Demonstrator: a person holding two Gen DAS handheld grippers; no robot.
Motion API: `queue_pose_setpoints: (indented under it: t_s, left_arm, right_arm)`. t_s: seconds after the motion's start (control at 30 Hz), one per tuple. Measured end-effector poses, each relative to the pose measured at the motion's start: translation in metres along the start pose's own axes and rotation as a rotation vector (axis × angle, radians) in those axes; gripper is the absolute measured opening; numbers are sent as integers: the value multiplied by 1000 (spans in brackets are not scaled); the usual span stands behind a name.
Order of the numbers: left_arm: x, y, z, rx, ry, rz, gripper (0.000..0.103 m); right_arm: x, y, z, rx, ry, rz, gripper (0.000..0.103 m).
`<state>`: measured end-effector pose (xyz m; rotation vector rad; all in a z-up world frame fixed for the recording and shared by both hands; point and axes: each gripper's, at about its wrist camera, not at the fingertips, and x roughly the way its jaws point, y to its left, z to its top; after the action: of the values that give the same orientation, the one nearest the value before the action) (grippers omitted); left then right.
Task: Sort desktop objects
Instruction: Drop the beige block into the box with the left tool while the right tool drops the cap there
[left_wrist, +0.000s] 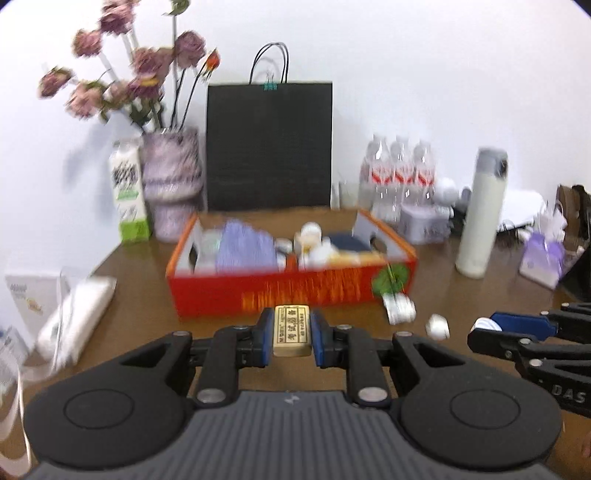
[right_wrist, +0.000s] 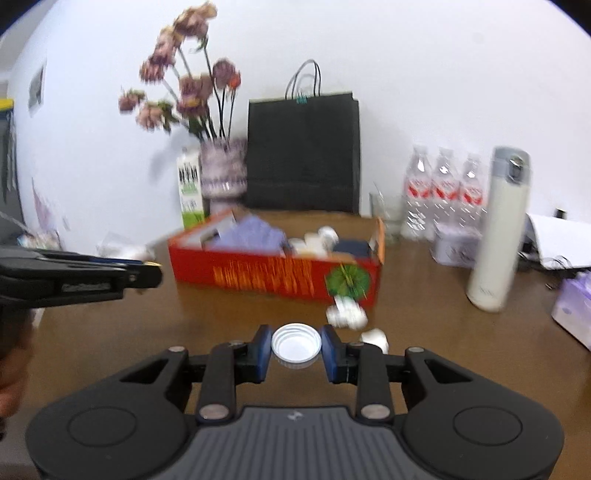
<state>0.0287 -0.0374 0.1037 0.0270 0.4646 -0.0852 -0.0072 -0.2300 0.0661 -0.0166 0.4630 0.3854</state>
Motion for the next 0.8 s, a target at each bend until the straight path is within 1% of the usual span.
queue_pose_setpoints:
  t_s: [0.07,0.13,0.2,0.23,0.3,0.33,0.4,0.43,0.47,0.5,0.53,0.57,0.6,0.67,0.7,0.8]
  left_arm:
    - [23,8,32,-7,-1,-15,21]
    - [54,15,60,-7,18,-29,21]
    - [95,19,82,6,72,-53,21]
    - [116,23,89,-8,97,-50,21]
    - [161,30,98,-9,174,-44,22]
    - [179,34,98,-22,211,-49,22]
    - [211,44,94,-32,300,-60,22]
    - [216,50,90,-46,307,-51,22]
    - [218,55,87,-64,303,-43,24]
    - [219,60,84,-77,300,-46,34]
    - [220,65,82,-88,301,-54,40]
    - [219,67,82,-94,301,-55,49]
    - [216,69,82,-88,297,-59,50]
    - [207,67,87,-55,279,-59,52]
    - [201,66,91,-39,263,-46,56]
    - [172,61,97,-23,201,-25,64]
  right_arm:
    - [19,-12,29,42,-5,45,28]
    - [44,-23,58,73,-9,69,28]
    - [76,-33,87,104,8,88,28]
    - [96,-35,102,110,23,99,28]
    - [139,-41,124,148,68,128,28]
    - [164,-43,132,173,116,154,28]
    - [208,-49,137,242,212,205,28]
    - [231,-50,137,257,269,207,28]
    - [246,-49,135,249,314,197,28]
    - [258,-45,132,237,346,187,29]
    - [268,-43,129,225,379,180,30]
    - [275,-41,125,228,400,164,34]
    - [277,-41,123,240,399,157,34]
    - [269,-42,122,263,365,163,38]
    - [260,-42,124,267,336,156,40]
    - [227,-37,130,246,257,120,48]
